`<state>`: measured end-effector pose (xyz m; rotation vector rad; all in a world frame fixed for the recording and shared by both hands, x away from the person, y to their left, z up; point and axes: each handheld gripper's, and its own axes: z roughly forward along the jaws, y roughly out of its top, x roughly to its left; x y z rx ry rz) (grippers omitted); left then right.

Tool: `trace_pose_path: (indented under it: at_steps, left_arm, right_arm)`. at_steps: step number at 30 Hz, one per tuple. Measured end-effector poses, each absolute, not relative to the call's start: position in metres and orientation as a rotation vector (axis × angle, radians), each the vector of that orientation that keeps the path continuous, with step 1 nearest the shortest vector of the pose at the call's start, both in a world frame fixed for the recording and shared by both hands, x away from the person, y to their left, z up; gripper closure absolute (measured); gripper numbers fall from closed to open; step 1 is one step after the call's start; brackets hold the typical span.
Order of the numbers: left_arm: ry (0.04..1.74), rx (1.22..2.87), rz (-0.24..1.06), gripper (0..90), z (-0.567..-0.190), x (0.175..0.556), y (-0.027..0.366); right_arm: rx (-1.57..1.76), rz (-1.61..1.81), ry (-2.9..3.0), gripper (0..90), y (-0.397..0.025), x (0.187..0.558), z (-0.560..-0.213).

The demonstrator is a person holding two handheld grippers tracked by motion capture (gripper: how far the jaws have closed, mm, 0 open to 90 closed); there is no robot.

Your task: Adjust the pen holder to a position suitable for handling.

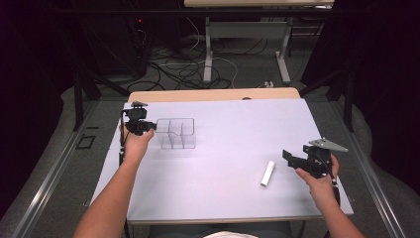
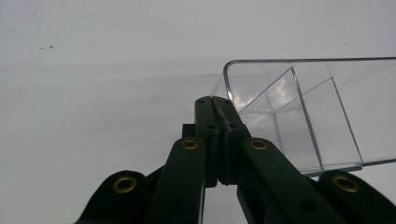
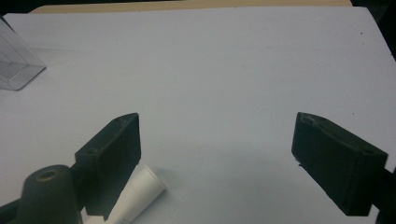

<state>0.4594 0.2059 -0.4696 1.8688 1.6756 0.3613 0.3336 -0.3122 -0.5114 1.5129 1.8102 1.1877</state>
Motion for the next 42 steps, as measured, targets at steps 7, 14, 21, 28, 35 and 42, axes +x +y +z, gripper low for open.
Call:
trace_pose_path:
  at_steps: [7, 14, 21, 28, 35, 42]
  left_arm:
    - [1.655, 1.871, 0.340, 90.0, -0.470, 0.456, 0.187]
    - [1.621, 1.869, 0.288, 90.0, -0.472, 0.453, 0.164]
    - [1.582, 1.887, 0.268, 90.0, -0.472, 0.453, 0.138]
    - [1.557, 1.891, 0.242, 90.0, -0.473, 0.454, 0.116]
    - [1.539, 1.892, 0.229, 90.0, -0.474, 0.455, 0.101]
    - [1.535, 1.883, 0.196, 90.0, -0.474, 0.455, 0.092]
  right_arm:
    - [1.515, 1.186, 1.812, 15.2, -0.312, 0.334, -0.512]
    - [1.517, 1.186, 1.815, 15.2, -0.311, 0.335, -0.512]
    - [1.517, 1.188, 1.815, 15.2, -0.311, 0.335, -0.511]
    - [1.516, 1.188, 1.818, 15.2, -0.311, 0.335, -0.512]
    - [1.513, 1.189, 1.821, 15.2, -0.311, 0.335, -0.512]
    - [1.516, 1.191, 1.821, 15.3, -0.311, 0.335, -0.512]
